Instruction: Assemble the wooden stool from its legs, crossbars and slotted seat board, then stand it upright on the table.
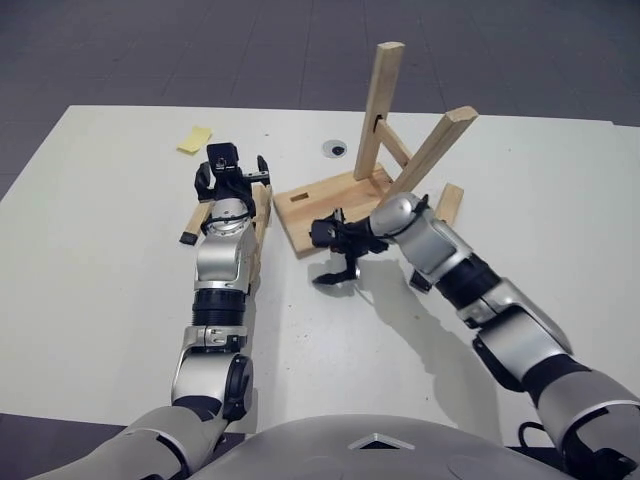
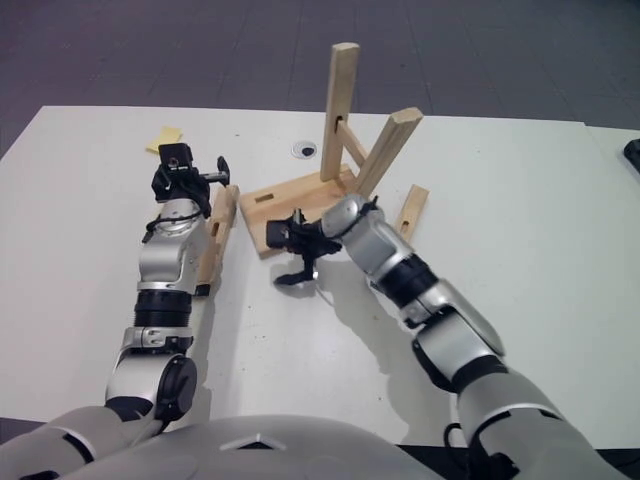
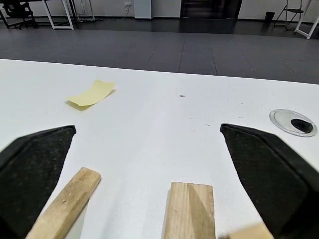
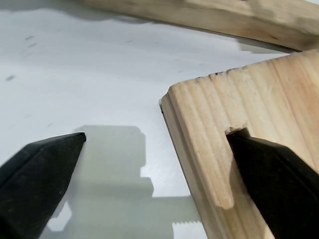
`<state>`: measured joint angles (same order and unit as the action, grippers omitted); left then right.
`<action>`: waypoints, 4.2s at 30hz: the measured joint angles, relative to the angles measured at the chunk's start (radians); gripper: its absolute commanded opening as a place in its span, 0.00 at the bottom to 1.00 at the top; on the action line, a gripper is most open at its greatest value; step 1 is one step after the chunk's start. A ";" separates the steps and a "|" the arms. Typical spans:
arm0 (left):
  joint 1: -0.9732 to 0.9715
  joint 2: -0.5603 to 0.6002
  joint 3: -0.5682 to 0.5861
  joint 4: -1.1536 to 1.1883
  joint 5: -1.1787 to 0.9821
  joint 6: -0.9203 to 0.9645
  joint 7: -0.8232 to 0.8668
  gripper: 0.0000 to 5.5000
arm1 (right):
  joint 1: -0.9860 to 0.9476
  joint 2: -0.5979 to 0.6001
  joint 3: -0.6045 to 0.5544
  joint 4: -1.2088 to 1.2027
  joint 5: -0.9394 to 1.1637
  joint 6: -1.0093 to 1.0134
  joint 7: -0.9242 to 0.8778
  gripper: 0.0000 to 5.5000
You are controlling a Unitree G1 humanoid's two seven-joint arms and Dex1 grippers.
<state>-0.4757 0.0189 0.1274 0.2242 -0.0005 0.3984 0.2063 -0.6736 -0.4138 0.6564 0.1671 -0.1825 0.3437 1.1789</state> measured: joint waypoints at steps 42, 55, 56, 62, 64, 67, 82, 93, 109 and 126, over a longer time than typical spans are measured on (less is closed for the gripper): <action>0.024 0.071 -0.049 -0.042 0.009 0.071 -0.083 0.98 | 0.133 0.138 -0.551 -0.422 -0.181 0.372 -1.181 0.98; -0.034 0.157 -0.218 0.121 0.127 0.100 -0.219 0.98 | 0.181 0.333 -0.722 -0.695 0.207 0.437 -1.042 0.98; -0.053 0.174 -0.243 0.143 0.152 0.088 -0.236 0.98 | 0.182 0.335 -0.735 -0.711 0.216 0.447 -1.050 0.98; -0.132 0.238 -0.391 0.260 0.281 0.066 -0.329 0.98 | 0.183 0.339 -0.772 -0.744 0.259 0.484 -1.068 0.98; -0.140 0.264 -0.427 0.273 0.295 0.063 -0.393 0.98 | 0.183 0.342 -0.773 -0.747 0.270 0.485 -1.072 0.98; -0.150 0.292 -0.462 0.260 0.314 0.060 -0.488 0.98 | 0.183 0.343 -0.774 -0.746 0.290 0.484 -1.075 0.98; -0.087 0.333 -0.510 0.041 0.306 0.150 -0.715 0.98 | 0.210 0.327 -0.776 -0.685 0.315 0.448 -1.094 0.98; -0.065 0.305 -0.510 -0.044 0.289 0.215 -0.727 0.98 | 0.253 0.319 -0.783 -0.629 0.303 0.386 -1.115 0.98; 0.053 0.333 -0.046 -0.103 0.117 0.191 -0.508 0.98 | 0.323 0.297 -0.801 -0.639 0.305 0.390 -1.114 0.98; 0.035 0.486 -0.024 0.268 -0.003 0.090 -0.731 0.87 | 0.358 0.321 -0.773 -0.639 0.321 0.396 -1.129 0.98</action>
<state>-0.4410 0.5049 0.1036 0.4923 -0.0034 0.4880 -0.5243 -0.3156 -0.0932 -0.1167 -0.4715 0.1386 0.7400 0.0500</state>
